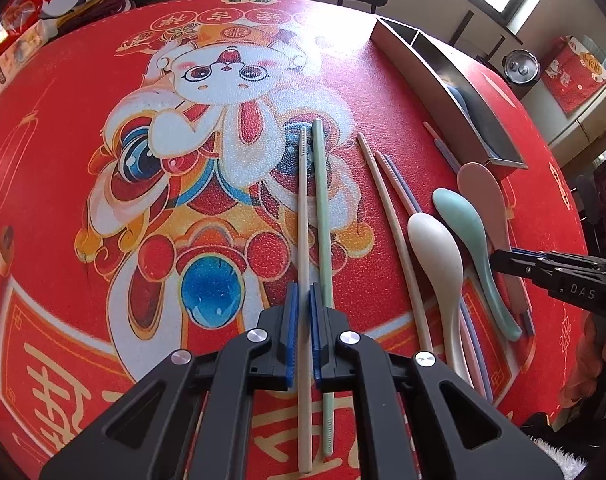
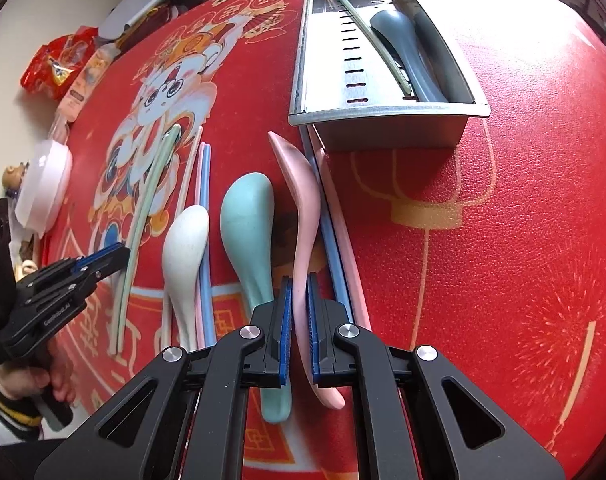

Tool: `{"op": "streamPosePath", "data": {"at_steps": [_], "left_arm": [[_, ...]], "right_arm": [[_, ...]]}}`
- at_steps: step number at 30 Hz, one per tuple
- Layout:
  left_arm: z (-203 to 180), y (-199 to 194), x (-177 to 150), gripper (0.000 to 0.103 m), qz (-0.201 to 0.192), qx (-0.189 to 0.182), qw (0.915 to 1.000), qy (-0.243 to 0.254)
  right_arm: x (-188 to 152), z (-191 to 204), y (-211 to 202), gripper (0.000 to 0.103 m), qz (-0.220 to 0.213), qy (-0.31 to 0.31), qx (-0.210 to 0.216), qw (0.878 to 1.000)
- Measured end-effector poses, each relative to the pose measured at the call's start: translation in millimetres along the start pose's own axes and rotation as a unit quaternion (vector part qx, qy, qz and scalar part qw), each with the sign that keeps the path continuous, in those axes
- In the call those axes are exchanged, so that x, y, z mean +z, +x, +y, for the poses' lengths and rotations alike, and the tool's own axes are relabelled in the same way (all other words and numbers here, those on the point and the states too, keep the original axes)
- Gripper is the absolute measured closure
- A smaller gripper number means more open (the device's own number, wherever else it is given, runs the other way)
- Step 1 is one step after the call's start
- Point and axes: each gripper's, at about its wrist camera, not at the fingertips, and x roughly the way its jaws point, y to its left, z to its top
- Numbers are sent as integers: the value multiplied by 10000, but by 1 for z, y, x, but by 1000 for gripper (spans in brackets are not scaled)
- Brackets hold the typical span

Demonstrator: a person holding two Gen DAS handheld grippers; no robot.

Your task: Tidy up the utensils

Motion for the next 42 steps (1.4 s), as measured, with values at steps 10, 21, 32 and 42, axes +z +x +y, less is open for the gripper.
{"op": "streamPosePath", "data": {"at_steps": [10, 21, 32, 42], "left_arm": [[7, 2, 5, 96, 44, -192, 9998, -100], [20, -21, 2, 97, -164, -373, 9980, -487], [6, -58, 22, 97, -557, -664, 9940, -670], [-37, -52, 66, 97, -611, -1036, 9917, -450]], "right_arm": [[-2, -7, 0, 96, -56, 158, 210, 9996], [-2, -4, -13, 96, -143, 200, 585, 9980], [1, -12, -28, 96, -353, 522, 881, 9941], [20, -32, -64, 96, -814, 826, 1013, 9881]]}}
